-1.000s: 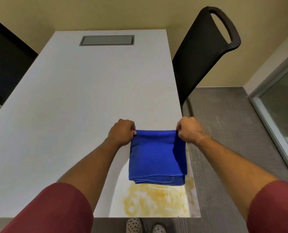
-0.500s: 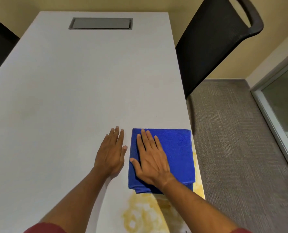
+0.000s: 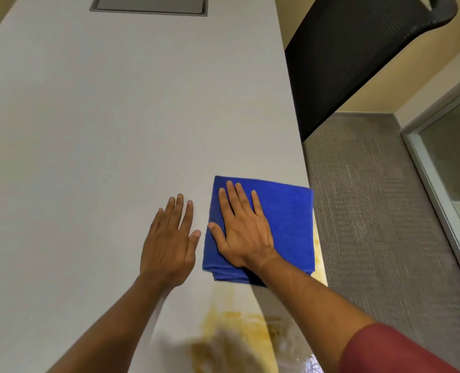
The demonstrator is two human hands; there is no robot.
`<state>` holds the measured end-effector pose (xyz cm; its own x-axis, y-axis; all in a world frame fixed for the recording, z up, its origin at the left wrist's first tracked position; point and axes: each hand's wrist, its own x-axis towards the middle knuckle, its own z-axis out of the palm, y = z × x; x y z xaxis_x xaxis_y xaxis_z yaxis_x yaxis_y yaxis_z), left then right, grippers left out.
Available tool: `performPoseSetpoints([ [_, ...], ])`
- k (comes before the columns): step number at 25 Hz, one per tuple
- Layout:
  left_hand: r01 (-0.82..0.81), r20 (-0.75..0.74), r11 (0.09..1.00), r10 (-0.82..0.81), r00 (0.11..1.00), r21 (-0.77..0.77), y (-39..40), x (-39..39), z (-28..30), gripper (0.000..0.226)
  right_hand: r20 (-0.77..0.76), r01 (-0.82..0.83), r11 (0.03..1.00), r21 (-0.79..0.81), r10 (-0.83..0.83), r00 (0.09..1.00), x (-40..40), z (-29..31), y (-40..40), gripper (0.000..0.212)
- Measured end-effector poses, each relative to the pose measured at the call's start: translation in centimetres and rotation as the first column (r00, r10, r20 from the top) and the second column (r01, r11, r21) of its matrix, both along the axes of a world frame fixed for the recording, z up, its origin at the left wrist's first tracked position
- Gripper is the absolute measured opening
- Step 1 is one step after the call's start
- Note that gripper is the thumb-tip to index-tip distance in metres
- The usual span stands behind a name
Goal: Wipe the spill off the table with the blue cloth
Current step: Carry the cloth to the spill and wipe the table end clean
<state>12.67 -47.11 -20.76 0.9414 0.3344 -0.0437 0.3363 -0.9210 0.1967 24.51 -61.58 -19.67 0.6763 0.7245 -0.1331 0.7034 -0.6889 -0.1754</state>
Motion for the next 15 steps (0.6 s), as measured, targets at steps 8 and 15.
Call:
performPoseSetpoints([
  [8, 0.007, 0.008, 1.000, -0.007, 1.000, -0.028, 0.2, -0.2, -0.3, 0.064, 0.055, 0.138, 0.990, -0.009, -0.137, 0.989, 4.7, -0.4, -0.6, 0.081],
  [15, 0.002, 0.005, 0.999, -0.001, 1.000, -0.046, 0.3, -0.2, -0.1, 0.064, 0.099, 0.305, 0.952, -0.007, -0.302, 0.948, 4.9, -0.3, -5.6, 0.082],
])
